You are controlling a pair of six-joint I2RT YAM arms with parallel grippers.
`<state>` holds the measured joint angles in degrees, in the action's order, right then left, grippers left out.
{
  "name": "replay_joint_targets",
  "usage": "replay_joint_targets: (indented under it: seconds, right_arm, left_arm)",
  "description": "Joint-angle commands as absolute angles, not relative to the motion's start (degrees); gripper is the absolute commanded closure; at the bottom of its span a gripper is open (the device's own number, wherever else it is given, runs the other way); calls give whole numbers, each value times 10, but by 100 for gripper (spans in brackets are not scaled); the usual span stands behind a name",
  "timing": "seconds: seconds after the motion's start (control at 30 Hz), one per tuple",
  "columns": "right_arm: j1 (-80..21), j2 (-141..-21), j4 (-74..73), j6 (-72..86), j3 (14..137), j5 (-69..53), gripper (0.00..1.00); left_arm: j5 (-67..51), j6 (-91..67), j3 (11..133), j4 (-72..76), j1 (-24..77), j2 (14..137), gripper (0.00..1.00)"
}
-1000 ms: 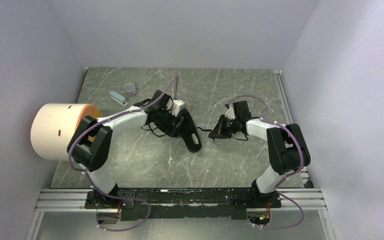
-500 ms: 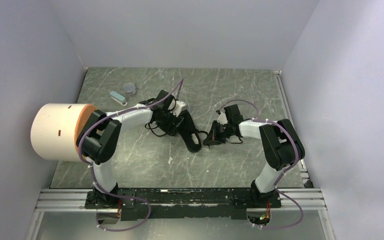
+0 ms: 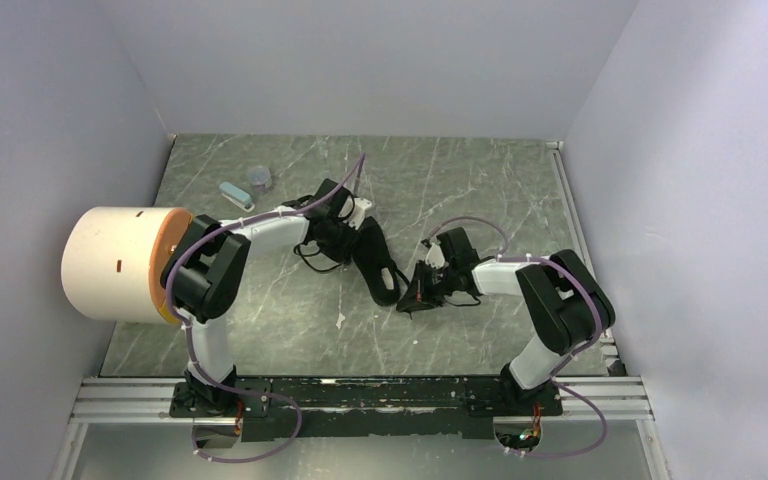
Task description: Tie the shoes
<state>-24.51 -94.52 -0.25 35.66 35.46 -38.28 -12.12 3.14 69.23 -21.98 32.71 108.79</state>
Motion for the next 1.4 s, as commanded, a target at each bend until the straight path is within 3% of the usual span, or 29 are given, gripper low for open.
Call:
replay_joint_targets:
  seconds: [0.0,0.13,0.4,0.63,0.77,0.93,1.17,1.37]
  right_arm:
    - [-262,-919,-12,364,345,-357,100]
    - [-269,-904,-29,352,356,-383,100]
    - [-320,-921,-45,320,404,-405,100]
    - [-274,-878,-140,312,418,-286,100]
    - [-271,-924,-183,245,484,-235,100]
    - [-284,-1000,-137,263,530,-280,100]
    - [-355,-996,-44,329,500,-356,100]
    - [-260,-917,-94,332,468,-333,100]
  left_arm:
    - [-154,15,690,-193,323,1090,86]
    - [-143,4,690,-214,323,1060,93]
    - [-139,-38,658,-239,323,954,95]
    - [-164,-51,663,-235,323,957,95]
    - [-178,-56,683,-235,323,971,95]
    - [-200,-68,688,-226,323,983,95]
    - [-221,-82,675,-200,321,977,95]
    - [-261,-88,666,-173,311,981,95]
